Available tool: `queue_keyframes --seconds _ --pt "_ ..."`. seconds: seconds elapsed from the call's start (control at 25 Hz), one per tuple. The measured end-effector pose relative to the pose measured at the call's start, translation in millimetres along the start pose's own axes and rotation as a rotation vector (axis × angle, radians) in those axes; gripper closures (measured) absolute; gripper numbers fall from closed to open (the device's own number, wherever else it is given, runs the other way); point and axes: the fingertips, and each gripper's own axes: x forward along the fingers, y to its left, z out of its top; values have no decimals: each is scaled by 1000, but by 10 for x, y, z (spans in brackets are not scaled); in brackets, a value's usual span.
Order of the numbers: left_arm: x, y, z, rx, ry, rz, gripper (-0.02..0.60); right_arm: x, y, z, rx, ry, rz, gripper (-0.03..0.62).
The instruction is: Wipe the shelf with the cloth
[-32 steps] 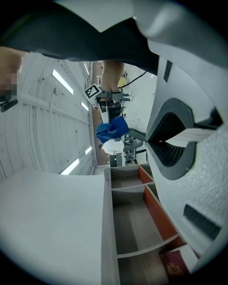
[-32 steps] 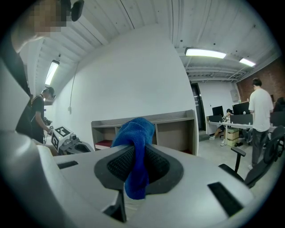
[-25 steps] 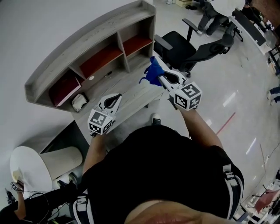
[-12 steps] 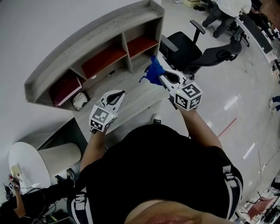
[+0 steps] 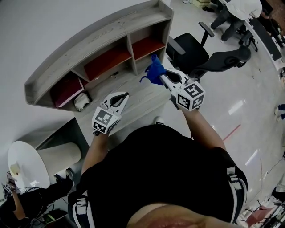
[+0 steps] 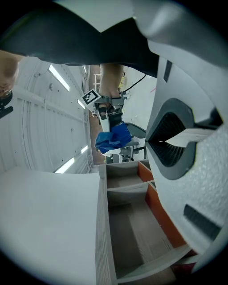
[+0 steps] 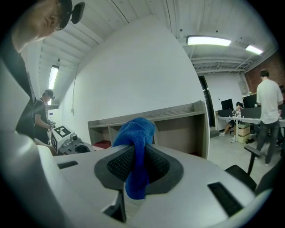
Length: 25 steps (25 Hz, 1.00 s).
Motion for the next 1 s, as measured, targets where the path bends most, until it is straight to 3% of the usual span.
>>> queue_keyframes --seconds 1.0 --pt "797 404 210 -79 23 169 565 591 -935 44 20 49 189 536"
